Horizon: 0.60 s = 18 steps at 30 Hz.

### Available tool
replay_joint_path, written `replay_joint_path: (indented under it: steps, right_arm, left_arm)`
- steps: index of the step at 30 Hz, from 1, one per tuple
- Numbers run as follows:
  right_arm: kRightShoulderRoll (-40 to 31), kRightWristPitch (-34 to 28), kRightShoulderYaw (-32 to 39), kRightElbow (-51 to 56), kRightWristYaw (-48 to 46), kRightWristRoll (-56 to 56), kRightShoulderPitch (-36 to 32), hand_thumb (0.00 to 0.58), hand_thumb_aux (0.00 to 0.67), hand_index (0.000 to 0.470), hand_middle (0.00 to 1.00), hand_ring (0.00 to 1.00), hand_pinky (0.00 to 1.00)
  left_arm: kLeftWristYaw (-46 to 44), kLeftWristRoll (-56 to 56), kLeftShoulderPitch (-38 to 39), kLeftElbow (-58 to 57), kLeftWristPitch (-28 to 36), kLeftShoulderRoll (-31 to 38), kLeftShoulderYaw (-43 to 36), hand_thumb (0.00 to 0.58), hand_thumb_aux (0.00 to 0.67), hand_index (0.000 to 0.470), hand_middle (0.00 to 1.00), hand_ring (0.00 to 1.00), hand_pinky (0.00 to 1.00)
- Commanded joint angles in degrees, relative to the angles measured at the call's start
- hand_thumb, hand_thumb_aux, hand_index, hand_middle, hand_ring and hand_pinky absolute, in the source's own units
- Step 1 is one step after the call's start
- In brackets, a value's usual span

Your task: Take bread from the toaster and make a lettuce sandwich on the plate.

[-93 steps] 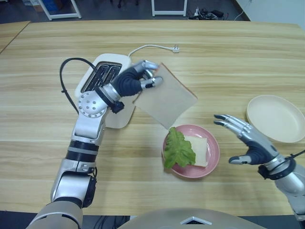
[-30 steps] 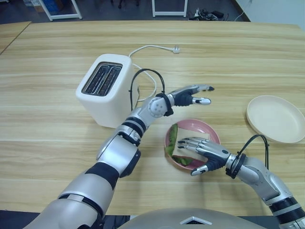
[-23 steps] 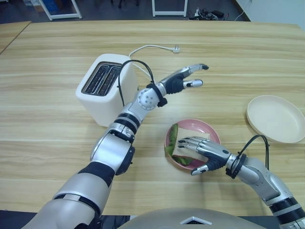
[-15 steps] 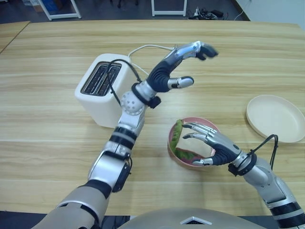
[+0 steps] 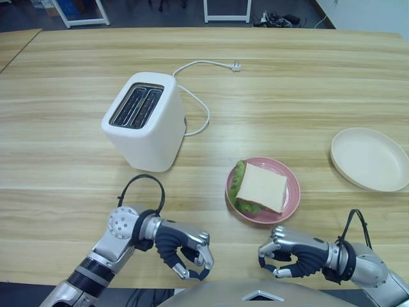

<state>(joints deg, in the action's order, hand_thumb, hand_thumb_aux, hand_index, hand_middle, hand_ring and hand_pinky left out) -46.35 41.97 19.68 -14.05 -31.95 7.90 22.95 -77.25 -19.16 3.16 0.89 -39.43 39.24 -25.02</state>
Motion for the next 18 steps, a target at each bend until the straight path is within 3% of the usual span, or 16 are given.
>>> replay_joint_path:
  steps: [1, 12, 18]
  right_arm:
    - [1.53, -4.8, -0.4, 6.79, 0.66, 8.34, -2.6, 0.58, 0.67, 0.47, 1.0, 1.0, 1.0]
    - [7.16, -13.84, -5.24, 16.34, 14.89, 23.43, -13.43, 0.58, 0.67, 0.47, 1.0, 1.0, 1.0]
    - [13.68, -16.14, -1.97, 23.28, 23.83, 31.98, -23.89, 0.58, 0.67, 0.47, 1.0, 1.0, 1.0]
  left_arm:
    - [5.96, 12.94, -2.46, -9.25, -3.59, -4.97, -1.52, 0.58, 0.67, 0.47, 1.0, 1.0, 1.0]
    - [30.06, 28.91, -10.55, -26.13, -6.85, -16.68, 0.72, 0.58, 0.67, 0.47, 1.0, 1.0, 1.0]
    - [55.56, 43.48, -21.76, -42.37, -2.37, -22.14, 2.0, 0.58, 0.67, 0.47, 1.0, 1.0, 1.0]
